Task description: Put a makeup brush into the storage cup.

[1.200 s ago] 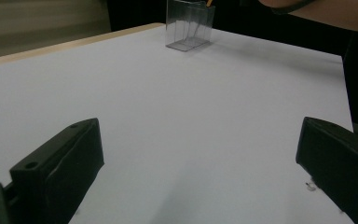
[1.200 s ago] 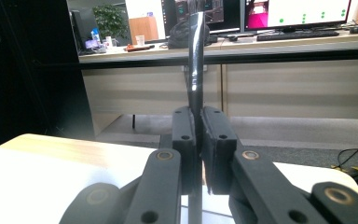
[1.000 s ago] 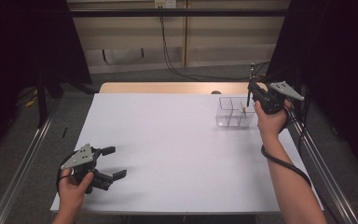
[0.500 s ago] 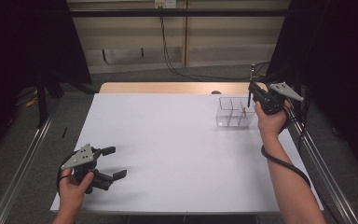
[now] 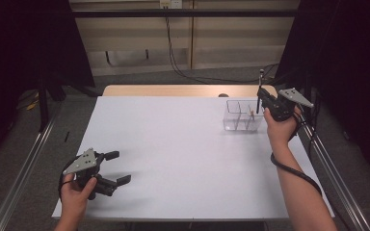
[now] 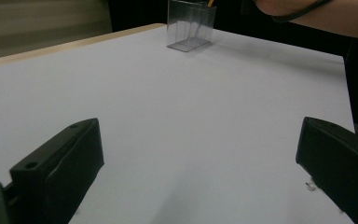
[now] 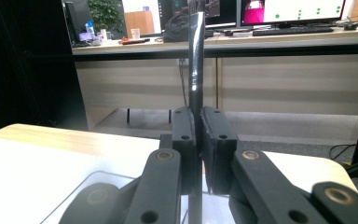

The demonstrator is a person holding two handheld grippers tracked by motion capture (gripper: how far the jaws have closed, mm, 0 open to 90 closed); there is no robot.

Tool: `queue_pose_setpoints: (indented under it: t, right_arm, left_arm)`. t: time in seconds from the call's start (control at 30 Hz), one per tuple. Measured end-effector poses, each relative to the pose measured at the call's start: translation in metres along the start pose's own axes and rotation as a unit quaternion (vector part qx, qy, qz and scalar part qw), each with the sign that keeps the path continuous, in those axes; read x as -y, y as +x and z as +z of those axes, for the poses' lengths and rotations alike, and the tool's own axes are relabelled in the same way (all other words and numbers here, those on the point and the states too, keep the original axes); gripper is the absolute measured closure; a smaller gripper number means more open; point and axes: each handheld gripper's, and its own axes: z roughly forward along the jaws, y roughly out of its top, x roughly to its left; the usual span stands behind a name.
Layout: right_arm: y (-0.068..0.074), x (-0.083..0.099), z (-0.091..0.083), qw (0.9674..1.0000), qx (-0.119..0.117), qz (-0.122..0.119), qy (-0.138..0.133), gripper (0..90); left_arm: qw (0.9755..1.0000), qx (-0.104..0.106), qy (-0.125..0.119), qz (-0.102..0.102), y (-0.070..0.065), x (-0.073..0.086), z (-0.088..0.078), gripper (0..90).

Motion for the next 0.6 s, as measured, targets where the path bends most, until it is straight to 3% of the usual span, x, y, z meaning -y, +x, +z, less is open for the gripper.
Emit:
queue_pose_setpoints:
  t: [0.6]
  right_arm:
    - [-0.0025,0.0054,-0.0022,1.0000,-0.001,-0.007,0.006,84.7]
  left_arm:
    - [1.0000,0.000,0.000,-0.001,-0.0004,0.0000,0.0011,0.6]
